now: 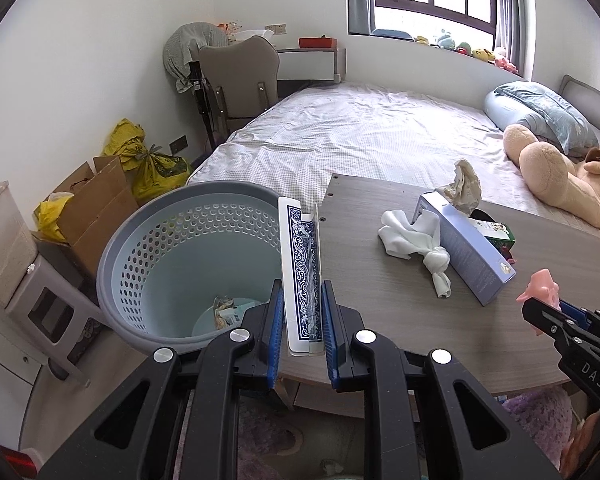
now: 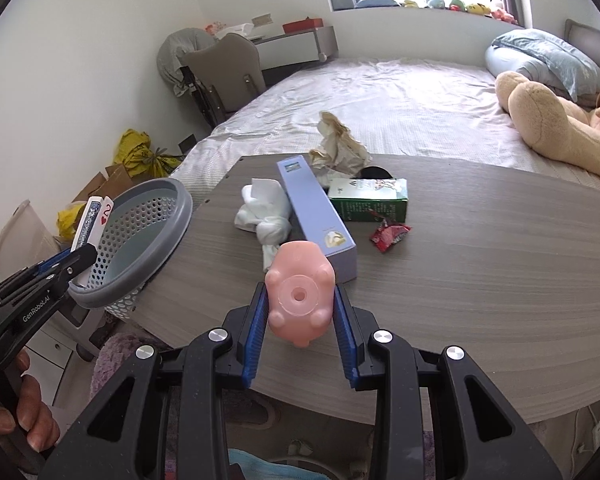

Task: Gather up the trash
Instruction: 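Carry card box and pig over the basket and open both grippers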

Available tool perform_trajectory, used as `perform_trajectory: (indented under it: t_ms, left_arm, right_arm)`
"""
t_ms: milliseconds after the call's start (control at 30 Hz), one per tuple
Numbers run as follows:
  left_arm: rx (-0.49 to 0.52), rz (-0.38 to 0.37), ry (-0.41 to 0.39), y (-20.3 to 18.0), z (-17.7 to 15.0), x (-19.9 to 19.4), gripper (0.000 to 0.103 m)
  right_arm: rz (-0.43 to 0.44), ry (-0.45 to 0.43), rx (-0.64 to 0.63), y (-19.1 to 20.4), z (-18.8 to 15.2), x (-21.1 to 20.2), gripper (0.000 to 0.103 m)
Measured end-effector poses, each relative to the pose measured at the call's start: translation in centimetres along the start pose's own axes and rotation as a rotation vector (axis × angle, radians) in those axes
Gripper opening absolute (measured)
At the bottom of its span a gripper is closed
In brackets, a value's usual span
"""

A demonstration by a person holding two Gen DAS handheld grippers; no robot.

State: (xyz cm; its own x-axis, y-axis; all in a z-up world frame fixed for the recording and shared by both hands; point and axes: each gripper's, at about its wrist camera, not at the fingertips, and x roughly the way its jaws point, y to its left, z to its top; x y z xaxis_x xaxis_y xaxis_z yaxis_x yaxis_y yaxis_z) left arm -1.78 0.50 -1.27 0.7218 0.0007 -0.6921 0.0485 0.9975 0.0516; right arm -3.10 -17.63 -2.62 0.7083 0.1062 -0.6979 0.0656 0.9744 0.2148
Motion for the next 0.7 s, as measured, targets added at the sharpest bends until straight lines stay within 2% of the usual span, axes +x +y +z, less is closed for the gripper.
perform_trajectory:
  t_ms: [700]
  left_arm:
    - [-0.068, 0.037, 0.015, 6.0, -1.3, 0.0, 0.018]
  right_arm:
    - [0.071, 0.009, -0.095, 6.9, 1.2, 1.7, 0.032]
